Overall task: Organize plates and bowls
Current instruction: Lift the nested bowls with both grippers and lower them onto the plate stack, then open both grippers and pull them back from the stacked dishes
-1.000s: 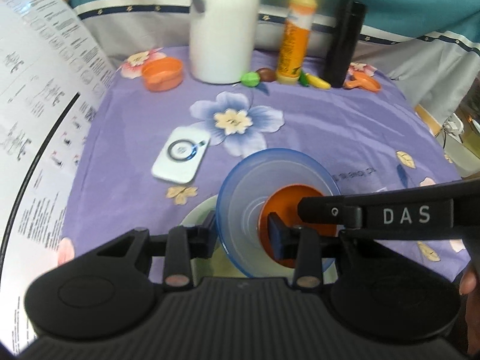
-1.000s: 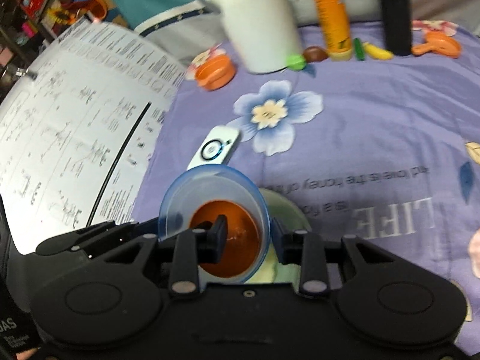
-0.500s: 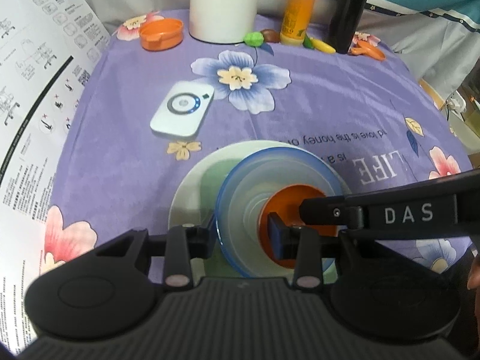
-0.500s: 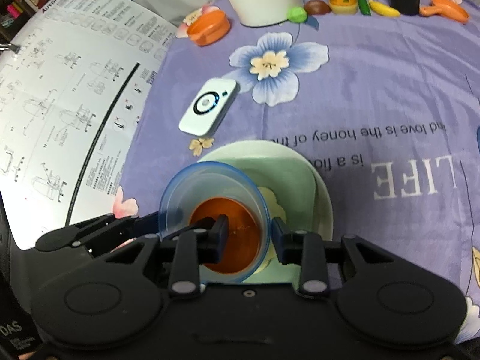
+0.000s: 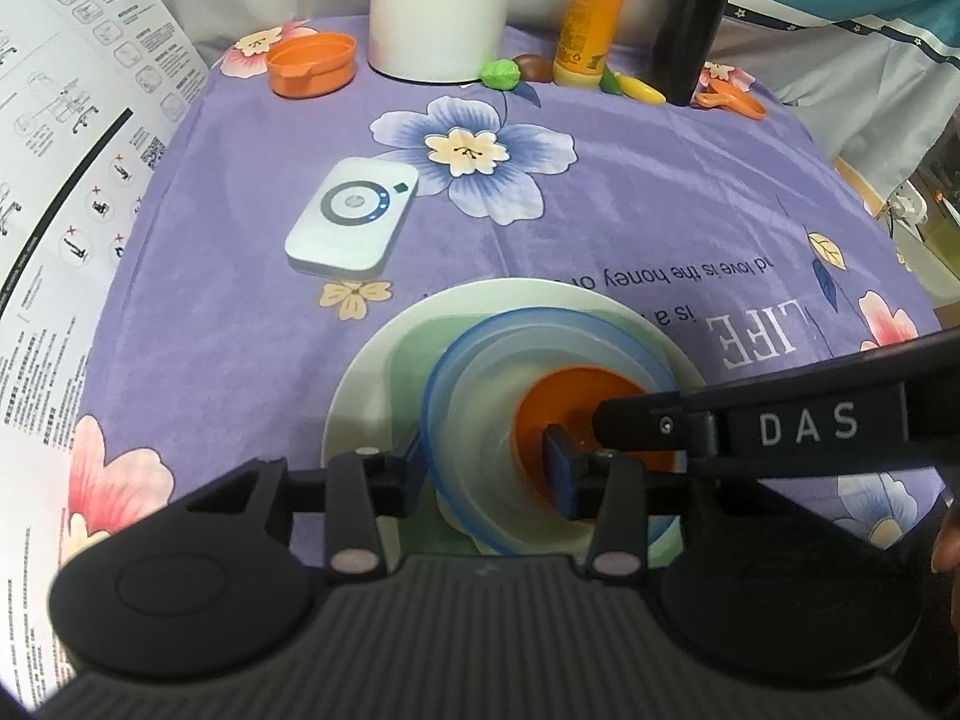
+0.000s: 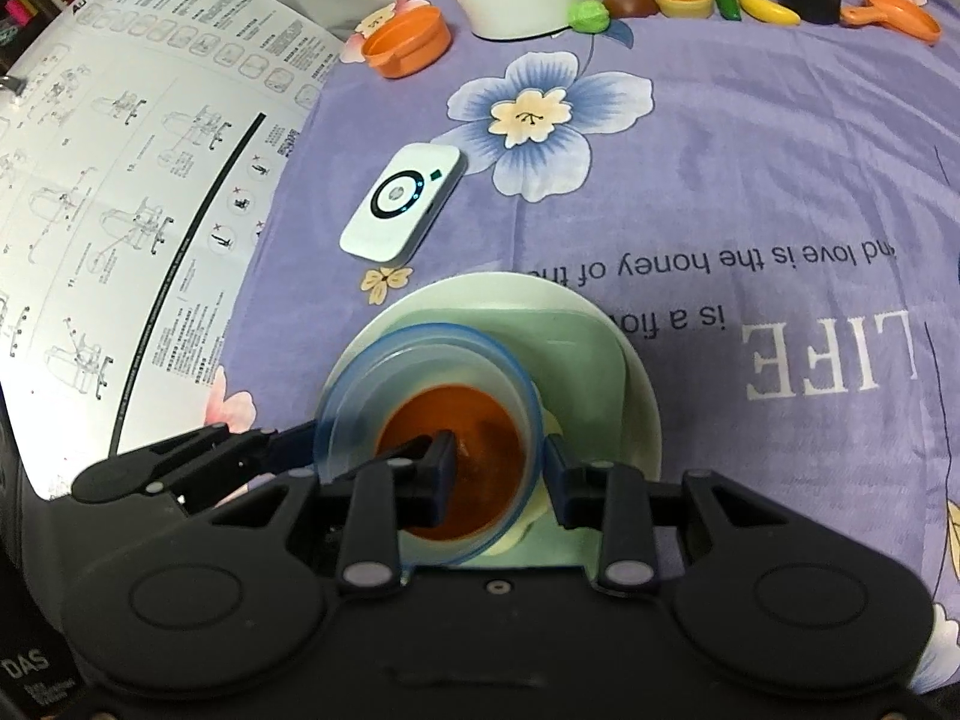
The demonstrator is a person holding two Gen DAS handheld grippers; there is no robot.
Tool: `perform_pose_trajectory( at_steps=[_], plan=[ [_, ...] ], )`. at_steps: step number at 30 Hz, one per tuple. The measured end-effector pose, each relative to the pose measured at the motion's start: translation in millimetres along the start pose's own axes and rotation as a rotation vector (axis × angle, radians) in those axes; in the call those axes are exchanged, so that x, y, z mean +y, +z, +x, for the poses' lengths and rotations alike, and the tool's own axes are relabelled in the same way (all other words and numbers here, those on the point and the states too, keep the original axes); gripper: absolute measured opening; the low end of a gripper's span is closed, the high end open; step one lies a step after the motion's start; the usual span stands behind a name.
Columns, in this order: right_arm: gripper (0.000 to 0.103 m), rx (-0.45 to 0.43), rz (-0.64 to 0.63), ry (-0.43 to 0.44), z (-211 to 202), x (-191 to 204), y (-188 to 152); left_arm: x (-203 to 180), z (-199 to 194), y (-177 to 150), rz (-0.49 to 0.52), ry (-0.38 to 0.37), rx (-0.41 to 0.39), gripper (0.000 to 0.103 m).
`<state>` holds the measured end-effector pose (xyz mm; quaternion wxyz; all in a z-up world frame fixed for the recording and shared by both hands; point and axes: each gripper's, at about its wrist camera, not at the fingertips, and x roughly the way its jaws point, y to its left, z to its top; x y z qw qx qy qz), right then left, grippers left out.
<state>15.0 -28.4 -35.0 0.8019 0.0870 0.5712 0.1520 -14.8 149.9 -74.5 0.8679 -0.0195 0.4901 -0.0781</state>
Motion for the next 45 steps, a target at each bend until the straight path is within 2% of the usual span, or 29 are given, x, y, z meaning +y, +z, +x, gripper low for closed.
perform_pose_trajectory(
  at_steps=[8,10,12,13,14,16,17,18,19,21,28,32,34,45],
  plan=[
    [0.033,-0.001,0.001,0.003,0.9,-0.4,1.8,1.2,-0.4,0.7,-0.003,0.001,-0.009,0.042],
    [0.033,-0.003,-0.001,0.005,0.3,-0.2,1.9,0.6,-2.7,0.2,-0.004,0.004,-0.017,0.045],
    [0.034,-0.009,-0.004,0.003,-1.4,0.0,2.0,0.5,-6.6,0.3,-0.002,0.008,-0.033,0.053],
    [0.038,-0.014,-0.006,0.003,-2.9,-0.2,2.0,0.3,-9.6,0.5,0.0,0.013,-0.046,0.056],
    [0.041,-0.021,-0.006,0.005,-5.1,-0.4,1.9,-0.2,-13.2,0.8,0.004,0.02,-0.063,0.064],
    [0.061,-0.042,-0.005,0.009,-11.3,-1.1,1.8,-1.6,-22.4,0.8,0.012,0.058,-0.111,0.076],
    [0.067,-0.059,-0.005,0.003,-15.6,-2.0,1.6,-1.6,-27.5,0.2,0.015,0.08,-0.139,0.09],
    [0.078,-0.079,-0.007,-0.003,-20.5,-3.3,1.4,-0.8,-33.8,-0.8,0.012,0.105,-0.173,0.103],
    [0.089,-0.103,-0.006,-0.007,-26.8,-5.0,0.9,0.8,-39.6,-1.5,0.006,0.113,-0.202,0.103],
    [0.103,-0.145,0.001,0.005,-38.1,-10.0,0.0,5.6,-51.2,-3.4,-0.011,0.091,-0.242,0.103],
    [0.103,-0.247,-0.021,0.037,-76.9,-20.3,-10.4,10.4,-82.4,-12.8,-0.022,0.097,-0.314,0.103],
    [0.103,-0.284,-0.092,0.033,-94.6,-21.2,-26.4,6.0,-96.2,-25.8,0.011,0.104,-0.333,0.103],
    [0.103,-0.304,-0.137,0.005,-101.6,-19.6,-36.5,2.6,-100.9,-31.8,0.025,0.116,-0.338,0.103],
    [0.103,-0.325,-0.234,-0.044,-125.3,-12.0,-70.5,-13.3,-118.5,-55.6,0.057,0.132,-0.359,0.103]
  ],
)
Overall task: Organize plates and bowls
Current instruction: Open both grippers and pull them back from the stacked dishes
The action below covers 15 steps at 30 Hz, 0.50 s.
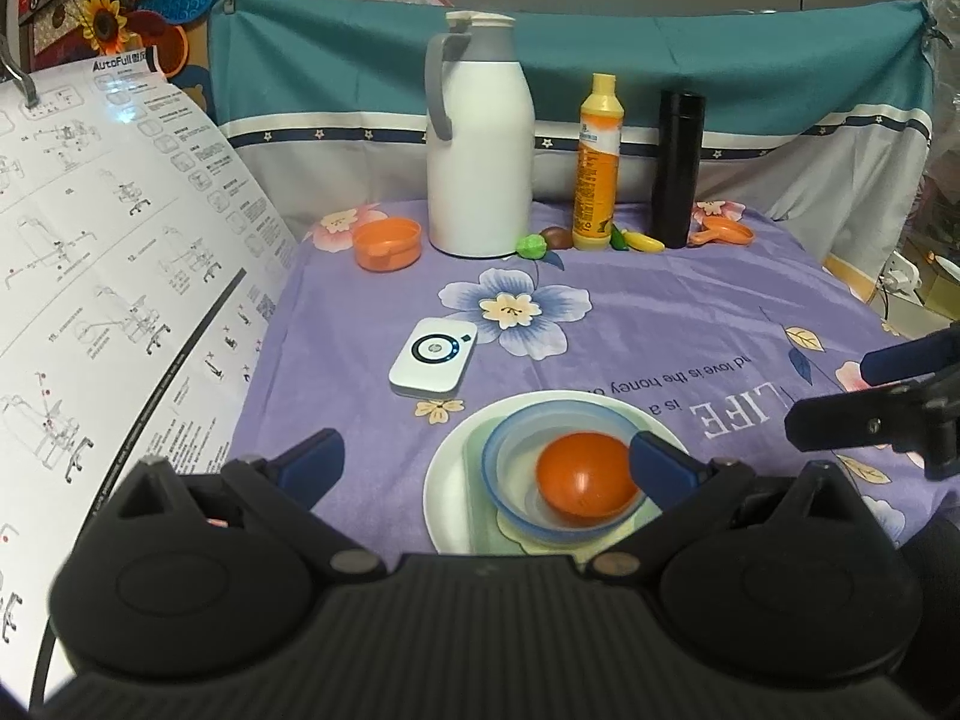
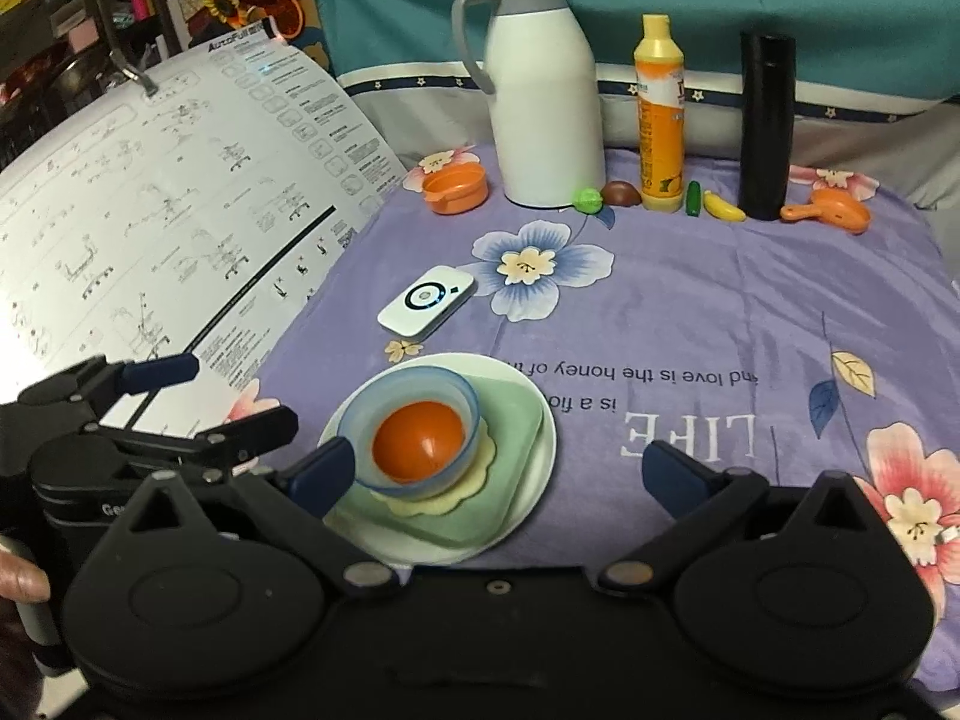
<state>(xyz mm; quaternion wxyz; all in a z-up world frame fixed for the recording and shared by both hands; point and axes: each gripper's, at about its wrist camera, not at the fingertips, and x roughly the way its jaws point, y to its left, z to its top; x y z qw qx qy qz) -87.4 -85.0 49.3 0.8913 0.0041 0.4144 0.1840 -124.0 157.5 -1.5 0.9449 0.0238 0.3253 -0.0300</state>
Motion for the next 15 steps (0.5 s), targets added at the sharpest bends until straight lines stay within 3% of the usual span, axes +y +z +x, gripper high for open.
perform_pose_trajectory(
  at_steps=[15],
  plan=[
    [0.103,0.041,-0.141,-0.037,-14.2,10.9,-40.2,2.0,-7.7,-35.4,-0.032,-0.008,0.038,0.103]
  ],
)
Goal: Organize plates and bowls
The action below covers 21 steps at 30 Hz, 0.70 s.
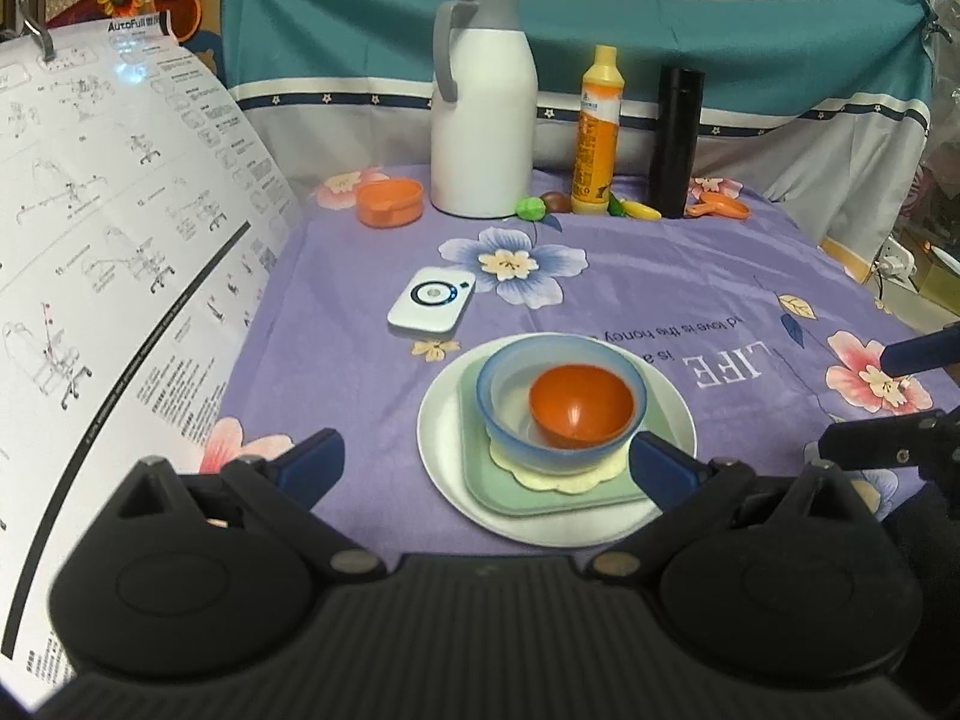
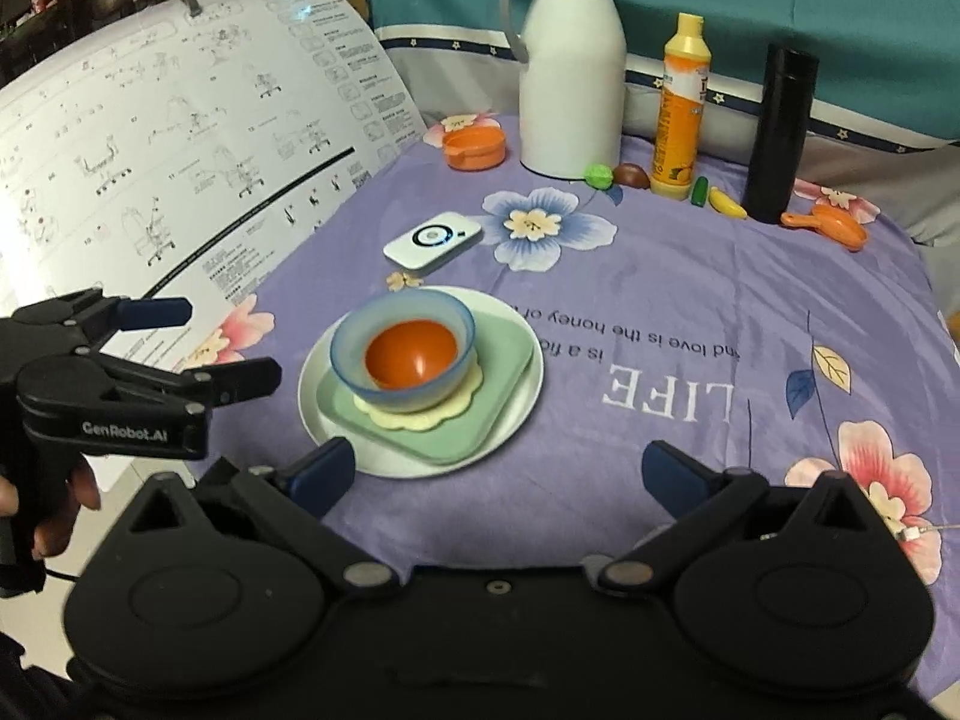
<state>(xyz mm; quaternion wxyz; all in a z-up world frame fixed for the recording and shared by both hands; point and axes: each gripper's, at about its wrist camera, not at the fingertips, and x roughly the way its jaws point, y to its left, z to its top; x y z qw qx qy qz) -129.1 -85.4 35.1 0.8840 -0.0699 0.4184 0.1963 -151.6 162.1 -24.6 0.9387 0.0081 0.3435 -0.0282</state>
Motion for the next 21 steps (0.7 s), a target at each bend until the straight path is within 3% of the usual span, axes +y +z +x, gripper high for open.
perform_pose_trajectory(
  at_steps=[21],
  plan=[
    [0.103,0.037,0.04,-0.03,10.0,-7.6,-2.0,-0.1,20.4,2.2,-0.008,0.015,0.063,0.103]
  ],
)
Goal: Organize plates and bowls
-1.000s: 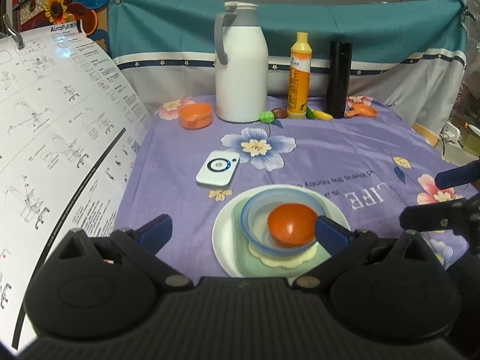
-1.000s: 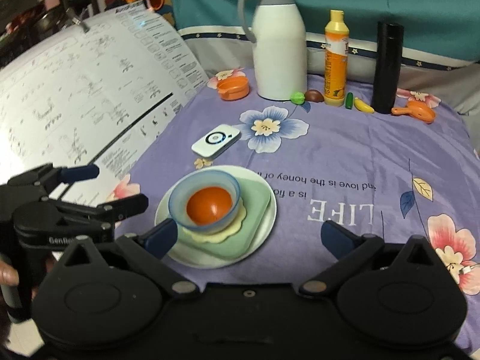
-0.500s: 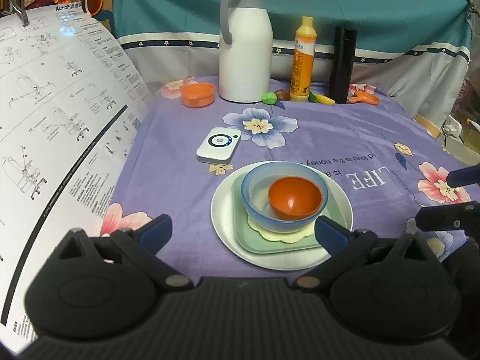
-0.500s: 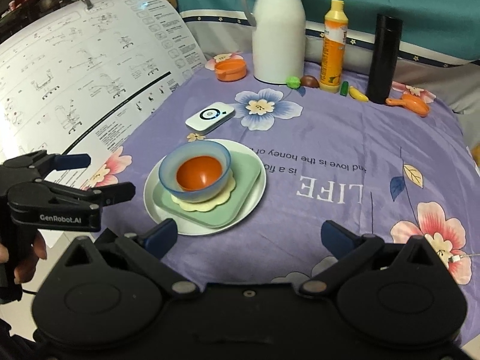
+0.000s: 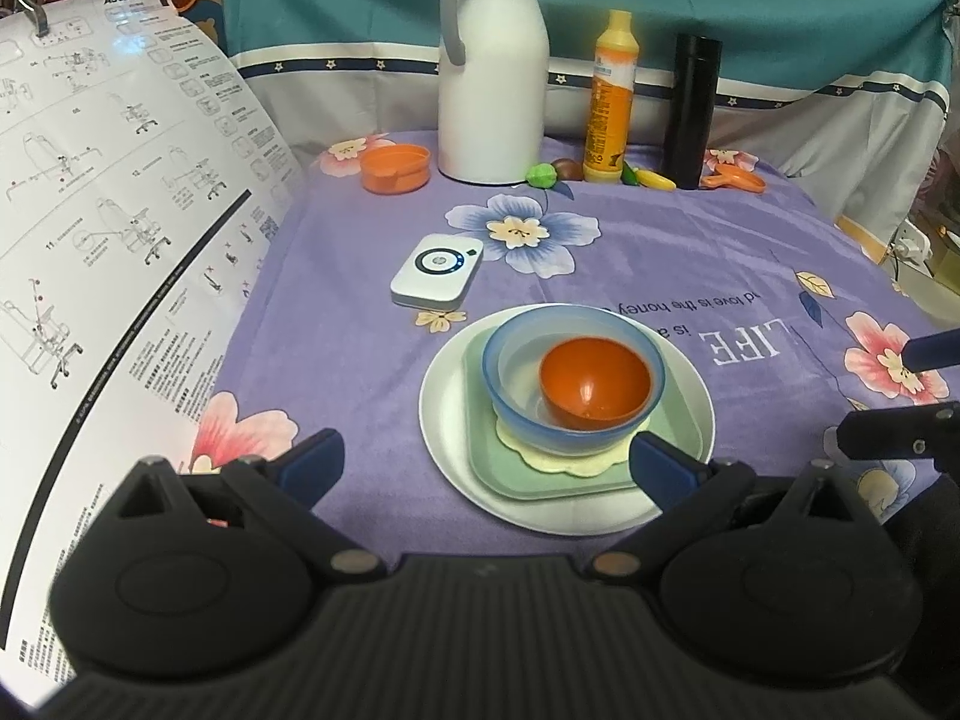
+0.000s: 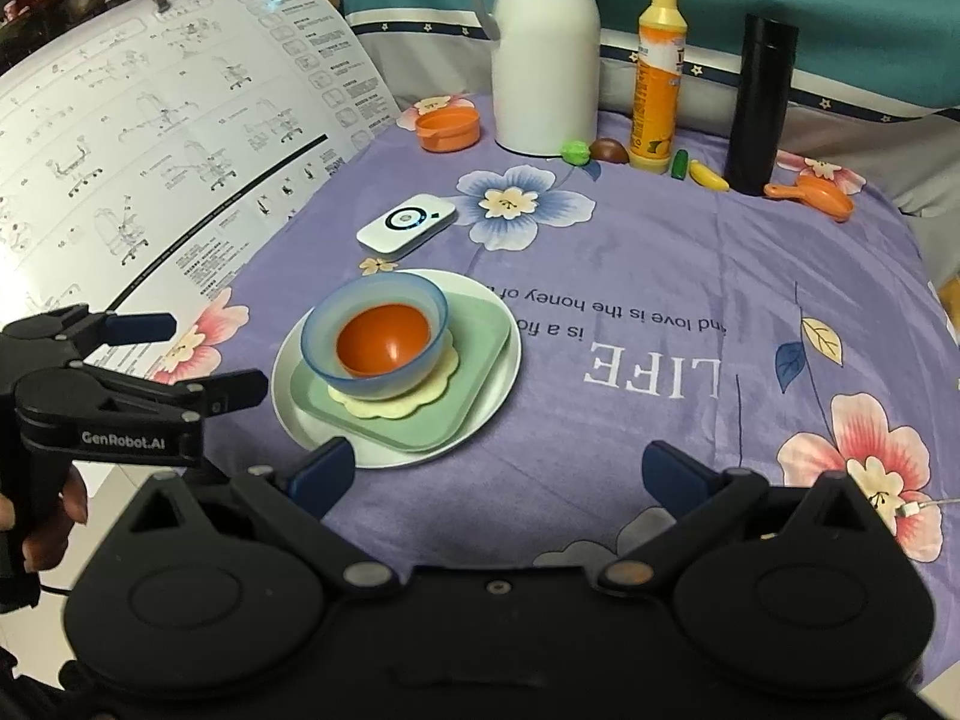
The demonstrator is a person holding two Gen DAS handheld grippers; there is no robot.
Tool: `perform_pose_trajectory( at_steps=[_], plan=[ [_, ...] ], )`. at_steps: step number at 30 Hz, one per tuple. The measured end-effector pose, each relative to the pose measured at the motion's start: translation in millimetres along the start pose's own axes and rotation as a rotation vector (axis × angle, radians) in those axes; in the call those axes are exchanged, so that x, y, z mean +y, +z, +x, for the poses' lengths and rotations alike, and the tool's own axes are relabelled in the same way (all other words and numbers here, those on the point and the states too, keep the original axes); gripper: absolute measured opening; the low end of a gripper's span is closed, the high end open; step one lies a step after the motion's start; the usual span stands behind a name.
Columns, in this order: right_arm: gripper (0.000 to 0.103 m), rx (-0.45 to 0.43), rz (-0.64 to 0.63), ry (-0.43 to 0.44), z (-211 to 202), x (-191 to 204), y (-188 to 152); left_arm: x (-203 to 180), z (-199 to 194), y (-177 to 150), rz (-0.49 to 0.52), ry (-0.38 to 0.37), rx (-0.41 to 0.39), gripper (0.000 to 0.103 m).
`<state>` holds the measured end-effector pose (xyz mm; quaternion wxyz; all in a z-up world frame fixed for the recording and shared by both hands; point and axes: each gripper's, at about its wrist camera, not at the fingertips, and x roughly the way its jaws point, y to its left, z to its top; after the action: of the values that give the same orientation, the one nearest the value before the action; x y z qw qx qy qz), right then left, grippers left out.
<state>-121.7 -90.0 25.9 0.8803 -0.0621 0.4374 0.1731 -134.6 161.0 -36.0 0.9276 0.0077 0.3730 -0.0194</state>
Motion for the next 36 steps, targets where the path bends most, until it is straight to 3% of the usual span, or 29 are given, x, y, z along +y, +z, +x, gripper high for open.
perform_pose_trajectory(
  at_steps=[24,36],
  plan=[
    [0.103,0.041,0.025,-0.012,13.0,-3.1,2.3,2.9,14.3,2.5,-0.009,-0.026,0.04,0.103],
    [0.103,0.058,0.009,-0.004,19.6,-1.3,5.7,3.6,14.8,5.0,0.012,-0.001,0.028,0.103]
  ],
)
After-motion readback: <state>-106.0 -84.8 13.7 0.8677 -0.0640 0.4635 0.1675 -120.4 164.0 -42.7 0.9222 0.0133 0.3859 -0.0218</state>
